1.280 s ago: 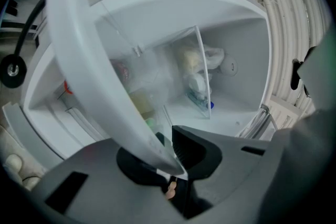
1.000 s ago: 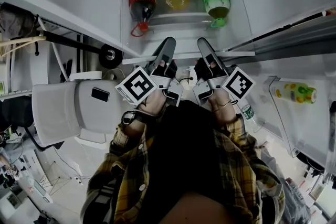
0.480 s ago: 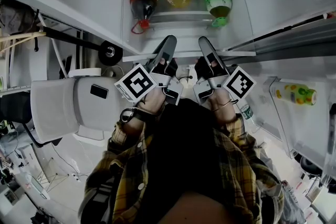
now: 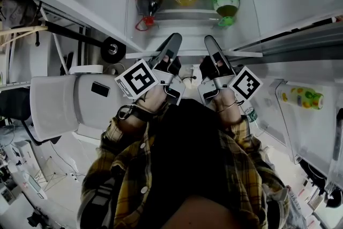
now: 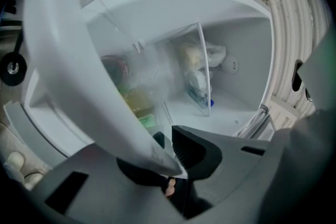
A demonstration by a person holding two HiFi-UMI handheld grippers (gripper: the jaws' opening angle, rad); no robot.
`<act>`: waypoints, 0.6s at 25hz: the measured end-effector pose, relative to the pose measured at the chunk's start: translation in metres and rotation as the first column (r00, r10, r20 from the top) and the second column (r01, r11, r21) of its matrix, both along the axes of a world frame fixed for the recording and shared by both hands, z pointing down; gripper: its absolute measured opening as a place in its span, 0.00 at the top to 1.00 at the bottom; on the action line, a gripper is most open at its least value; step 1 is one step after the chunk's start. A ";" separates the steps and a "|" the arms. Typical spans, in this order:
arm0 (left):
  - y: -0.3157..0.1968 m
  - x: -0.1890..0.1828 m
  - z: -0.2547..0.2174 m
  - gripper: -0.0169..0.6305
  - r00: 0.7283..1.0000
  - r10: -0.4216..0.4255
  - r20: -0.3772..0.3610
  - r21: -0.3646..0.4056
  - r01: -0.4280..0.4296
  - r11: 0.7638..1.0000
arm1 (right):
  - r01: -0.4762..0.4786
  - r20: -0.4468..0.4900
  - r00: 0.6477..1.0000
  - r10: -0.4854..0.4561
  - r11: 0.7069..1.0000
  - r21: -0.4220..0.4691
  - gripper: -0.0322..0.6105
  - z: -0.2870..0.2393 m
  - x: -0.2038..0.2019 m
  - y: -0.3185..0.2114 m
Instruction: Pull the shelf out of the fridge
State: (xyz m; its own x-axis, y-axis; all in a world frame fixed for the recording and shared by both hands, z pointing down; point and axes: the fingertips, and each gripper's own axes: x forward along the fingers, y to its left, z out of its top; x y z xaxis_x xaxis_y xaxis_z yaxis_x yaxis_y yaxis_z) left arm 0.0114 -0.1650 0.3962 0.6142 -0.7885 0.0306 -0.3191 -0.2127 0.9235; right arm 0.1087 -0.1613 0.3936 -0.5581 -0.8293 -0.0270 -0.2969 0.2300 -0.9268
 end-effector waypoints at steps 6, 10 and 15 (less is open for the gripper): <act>0.000 0.000 0.001 0.89 1.000 -0.017 0.002 -0.004 0.017 1.000 | 0.006 -0.003 1.000 -0.006 1.000 0.000 0.85 0.001 0.000 0.000; 0.000 0.001 0.003 0.89 1.000 -0.019 0.014 -0.005 0.019 1.000 | 0.008 0.000 1.000 -0.008 1.000 -0.006 0.85 0.003 0.002 -0.001; -0.001 0.003 0.003 0.89 1.000 -0.006 0.020 -0.006 0.006 1.000 | 0.009 -0.007 1.000 -0.009 1.000 -0.002 0.85 0.004 0.003 -0.001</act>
State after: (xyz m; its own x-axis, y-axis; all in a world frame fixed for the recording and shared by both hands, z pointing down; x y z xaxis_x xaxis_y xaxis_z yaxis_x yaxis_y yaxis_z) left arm 0.0140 -0.1659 0.3988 0.6086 -0.7920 0.0480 -0.3388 -0.2048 0.9183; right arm 0.1120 -0.1624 0.3971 -0.5660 -0.8241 -0.0219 -0.3009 0.2313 -0.9252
